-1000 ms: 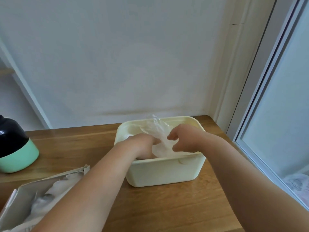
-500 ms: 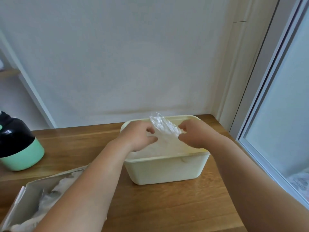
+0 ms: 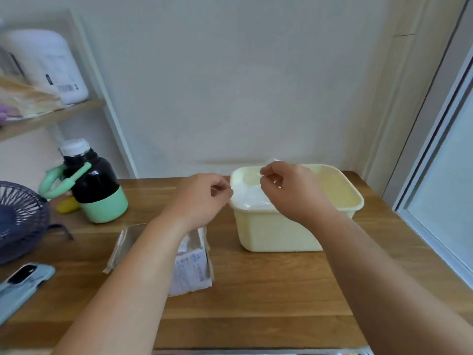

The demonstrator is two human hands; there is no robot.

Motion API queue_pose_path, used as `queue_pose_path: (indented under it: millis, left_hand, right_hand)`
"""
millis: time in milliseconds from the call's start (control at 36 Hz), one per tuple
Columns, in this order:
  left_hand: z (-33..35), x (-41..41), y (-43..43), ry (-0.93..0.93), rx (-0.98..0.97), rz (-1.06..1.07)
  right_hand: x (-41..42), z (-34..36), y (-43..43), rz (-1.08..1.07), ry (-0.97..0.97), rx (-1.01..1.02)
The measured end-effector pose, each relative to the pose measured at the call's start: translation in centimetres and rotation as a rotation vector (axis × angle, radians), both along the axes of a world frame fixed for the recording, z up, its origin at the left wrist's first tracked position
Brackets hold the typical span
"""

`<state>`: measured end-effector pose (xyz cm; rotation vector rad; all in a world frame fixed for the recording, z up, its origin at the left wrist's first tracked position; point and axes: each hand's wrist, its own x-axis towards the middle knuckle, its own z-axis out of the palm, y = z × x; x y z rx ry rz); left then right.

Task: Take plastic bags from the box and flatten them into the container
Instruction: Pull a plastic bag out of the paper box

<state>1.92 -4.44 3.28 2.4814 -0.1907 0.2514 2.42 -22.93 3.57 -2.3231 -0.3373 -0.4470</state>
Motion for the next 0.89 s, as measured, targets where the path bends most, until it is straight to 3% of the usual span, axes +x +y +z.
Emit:
queue_pose_path:
  millis: [167, 361, 472, 639, 722, 889]
  left_hand:
    - [-0.2, -4.0, 4.8, 0.038, 0.057, 0.130]
    - [-1.5, -6.3, 6.8, 0.431, 0.315, 0.183]
    - [-2.0, -6.5, 7.1, 0.411, 0.265, 0.217]
    - [-2.6, -5.9, 6.7, 0.419, 0.415, 0.229]
    - [-2.4, -5.7, 6.6, 0.310, 0.297, 0.268]
    - [-2.8, -5.7, 6.6, 0.030, -0.182, 0.237]
  right_hand:
    - [-1.3, -1.8, 5.5, 0.162, 0.120, 0.074]
    - [-1.5, -5.2, 10.0, 0.285, 0.311, 0.013]
    - [-1.4, -5.8, 10.5, 0.300, 0.330, 0.007]
    - [-1.5, -6.3, 10.6, 0.308, 0.366, 0.057]
    - [-1.5, -6.4, 10.5, 0.312, 0.351, 0.063]
    - [-1.9, -5.7, 10.1, 0.385, 0.302, 0.138]
